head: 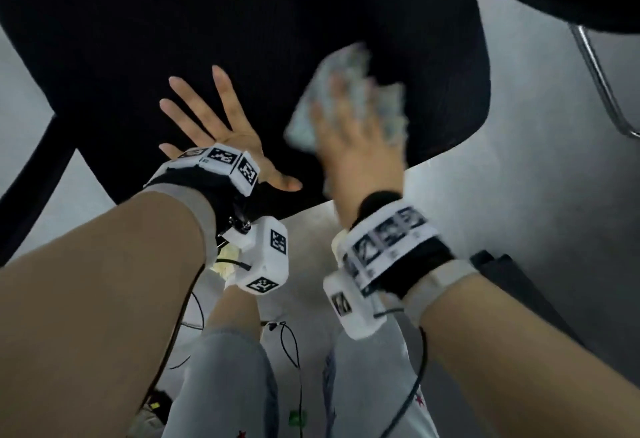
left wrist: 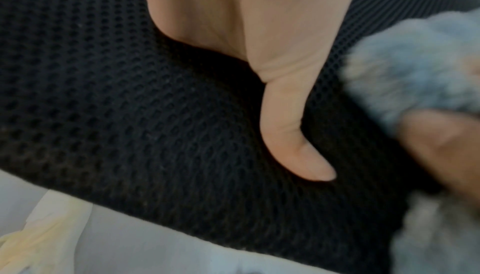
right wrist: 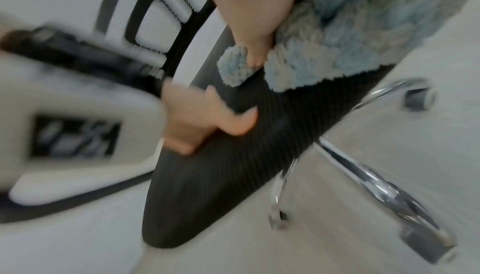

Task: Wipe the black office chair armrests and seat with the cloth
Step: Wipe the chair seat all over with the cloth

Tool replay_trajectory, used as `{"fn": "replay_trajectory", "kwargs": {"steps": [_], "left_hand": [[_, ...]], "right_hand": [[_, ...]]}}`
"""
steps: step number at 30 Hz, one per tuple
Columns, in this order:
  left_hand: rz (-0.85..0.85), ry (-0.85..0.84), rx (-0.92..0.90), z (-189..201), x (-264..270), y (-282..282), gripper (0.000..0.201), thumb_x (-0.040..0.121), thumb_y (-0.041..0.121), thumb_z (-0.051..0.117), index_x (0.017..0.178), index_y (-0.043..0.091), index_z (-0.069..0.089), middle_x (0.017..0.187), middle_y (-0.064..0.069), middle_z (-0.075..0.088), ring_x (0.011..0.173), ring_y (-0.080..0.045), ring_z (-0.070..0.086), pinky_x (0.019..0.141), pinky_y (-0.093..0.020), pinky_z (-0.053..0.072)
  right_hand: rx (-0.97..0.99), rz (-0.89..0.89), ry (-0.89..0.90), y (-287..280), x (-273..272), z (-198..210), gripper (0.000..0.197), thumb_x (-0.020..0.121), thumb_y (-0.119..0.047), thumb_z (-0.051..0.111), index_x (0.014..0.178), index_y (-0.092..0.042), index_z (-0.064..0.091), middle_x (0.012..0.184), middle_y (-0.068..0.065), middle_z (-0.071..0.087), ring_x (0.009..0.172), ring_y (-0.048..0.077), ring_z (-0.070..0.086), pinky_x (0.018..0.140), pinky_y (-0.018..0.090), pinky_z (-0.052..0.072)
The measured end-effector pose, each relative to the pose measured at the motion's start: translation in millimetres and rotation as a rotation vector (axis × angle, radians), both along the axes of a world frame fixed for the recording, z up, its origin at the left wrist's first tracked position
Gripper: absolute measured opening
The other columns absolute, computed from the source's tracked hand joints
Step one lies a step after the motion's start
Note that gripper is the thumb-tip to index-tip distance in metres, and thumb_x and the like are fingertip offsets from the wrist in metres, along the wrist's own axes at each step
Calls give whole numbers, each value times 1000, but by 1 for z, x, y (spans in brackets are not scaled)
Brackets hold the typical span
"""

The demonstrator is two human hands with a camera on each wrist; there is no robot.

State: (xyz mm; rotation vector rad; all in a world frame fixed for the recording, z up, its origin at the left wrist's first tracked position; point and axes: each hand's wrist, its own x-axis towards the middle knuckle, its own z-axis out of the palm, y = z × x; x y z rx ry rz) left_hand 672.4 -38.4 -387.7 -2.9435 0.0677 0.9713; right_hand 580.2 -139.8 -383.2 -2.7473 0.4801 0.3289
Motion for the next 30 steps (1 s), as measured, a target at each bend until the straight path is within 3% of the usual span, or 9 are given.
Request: {"fn": "replay_trajectory", "kwargs": {"steps": [4,10,14,17,19,22,24,27,30], "left_hand": [[-8,-55,1,2,-1,1,158,23,65,78,145,26,-14,153,-25,-13,141,-42,-12,102,-73,0],[-5,19,-83,5,1,-5,157,30,64,80,145,18,-16,148,-32,-20,137,-47,-19,97,-75,-6],[13,-42,-72,7,-1,-4,158,22,75,67,147,16,-9,150,-31,-13,140,-46,-13,99,-74,-4],[-29,7,-72,9,0,2,162,14,82,54,146,16,-13,150,-31,-17,138,-47,-16,98,-75,-4],[-38,64,-45,9,1,2,161,22,70,72,144,17,-21,148,-30,-23,137,-46,-22,99,-74,-5],[-84,147,46,8,4,-1,159,36,61,81,140,14,-30,149,-26,-26,138,-45,-19,108,-66,-3],[-91,189,81,7,8,2,154,44,58,81,138,13,-33,149,-23,-27,139,-43,-17,112,-60,-1],[-67,133,74,2,5,5,141,57,46,81,140,17,-29,150,-22,-26,140,-43,-16,111,-64,1],[9,164,46,7,3,3,164,27,59,81,136,24,-36,146,-25,-33,136,-42,-28,102,-69,-6]], "right_hand": [[-17,329,-69,-33,-13,-6,60,81,-26,50,140,-24,35,149,5,33,137,32,25,109,52,18],[-105,-356,29,-65,-14,1,64,89,-11,41,146,-21,14,156,12,5,141,38,4,113,53,17],[110,-78,-41,1,-37,-8,80,78,-9,57,145,-23,15,155,7,14,141,35,8,112,59,18],[11,134,29,-36,-38,-9,91,70,-23,68,145,-23,16,154,6,10,140,33,7,113,56,12],[-60,-38,117,-74,-25,-3,82,79,-32,57,146,-22,12,156,9,4,141,37,3,115,53,7],[26,-439,11,-81,-10,8,59,93,-20,42,146,-24,18,157,5,4,142,35,9,115,44,15],[50,-324,-37,-46,-8,11,63,85,-12,49,144,-20,28,155,9,15,140,38,16,113,52,21],[116,138,-89,9,-11,7,53,79,-19,46,132,-22,48,144,3,42,130,34,40,106,56,29],[95,207,-51,-20,6,5,57,81,-18,45,137,-26,41,149,1,34,128,32,43,105,52,29]]}}
